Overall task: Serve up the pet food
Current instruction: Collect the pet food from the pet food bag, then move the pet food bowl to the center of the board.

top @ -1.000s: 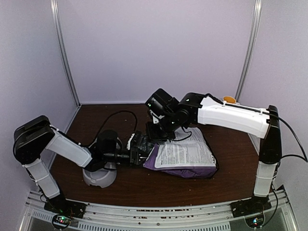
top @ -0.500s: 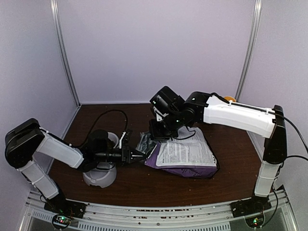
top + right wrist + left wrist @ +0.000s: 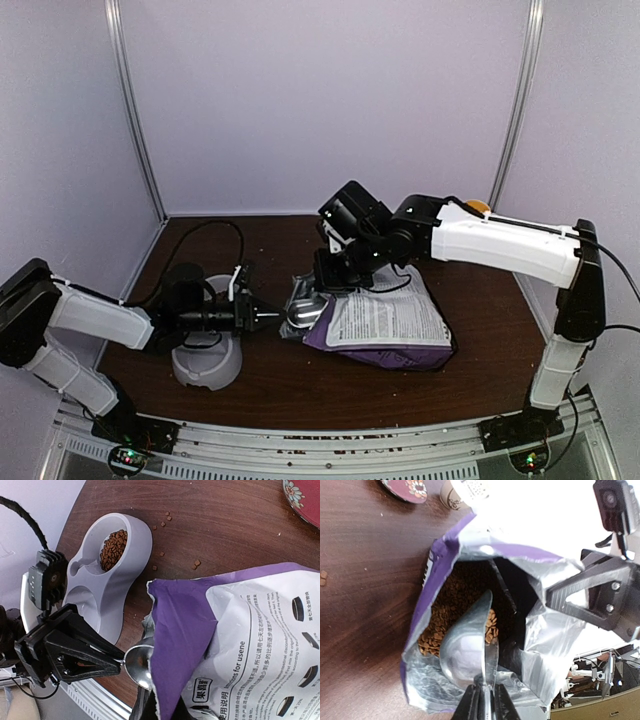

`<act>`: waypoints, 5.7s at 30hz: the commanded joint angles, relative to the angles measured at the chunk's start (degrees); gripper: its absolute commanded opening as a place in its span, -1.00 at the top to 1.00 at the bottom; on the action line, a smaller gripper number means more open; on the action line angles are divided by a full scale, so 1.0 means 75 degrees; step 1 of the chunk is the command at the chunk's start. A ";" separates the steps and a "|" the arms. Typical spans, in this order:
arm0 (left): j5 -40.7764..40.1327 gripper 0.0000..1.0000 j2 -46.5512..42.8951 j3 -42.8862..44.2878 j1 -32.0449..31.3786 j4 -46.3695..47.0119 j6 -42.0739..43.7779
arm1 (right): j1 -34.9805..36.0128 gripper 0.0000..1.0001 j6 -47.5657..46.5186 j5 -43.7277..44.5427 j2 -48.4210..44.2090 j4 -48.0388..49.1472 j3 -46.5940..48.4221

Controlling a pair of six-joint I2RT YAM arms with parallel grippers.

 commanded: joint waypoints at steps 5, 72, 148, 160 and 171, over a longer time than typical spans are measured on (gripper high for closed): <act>-0.0020 1.00 -0.0835 -0.0033 0.0237 -0.1128 0.0783 | -0.0050 1.00 0.0052 0.0129 -0.0589 0.0349 -0.0398; 0.2697 1.00 -0.1841 -0.1712 0.2129 0.2887 -0.2320 | -0.0238 1.00 0.0130 0.0433 -0.1191 0.0398 -0.1548; 0.1550 1.00 -0.5165 -0.2743 0.5860 -0.2716 -0.0278 | -0.0626 1.00 -0.0034 0.0081 -0.1555 0.1014 -0.2608; 0.1603 1.00 -0.4687 -0.2462 0.6268 -0.3179 0.0387 | -0.0746 1.00 -0.0108 0.0032 -0.1658 0.1058 -0.2775; 0.1551 1.00 -0.4168 -0.2381 0.6354 -0.3125 0.0717 | -0.0815 1.00 -0.0121 0.0012 -0.1739 0.1084 -0.2930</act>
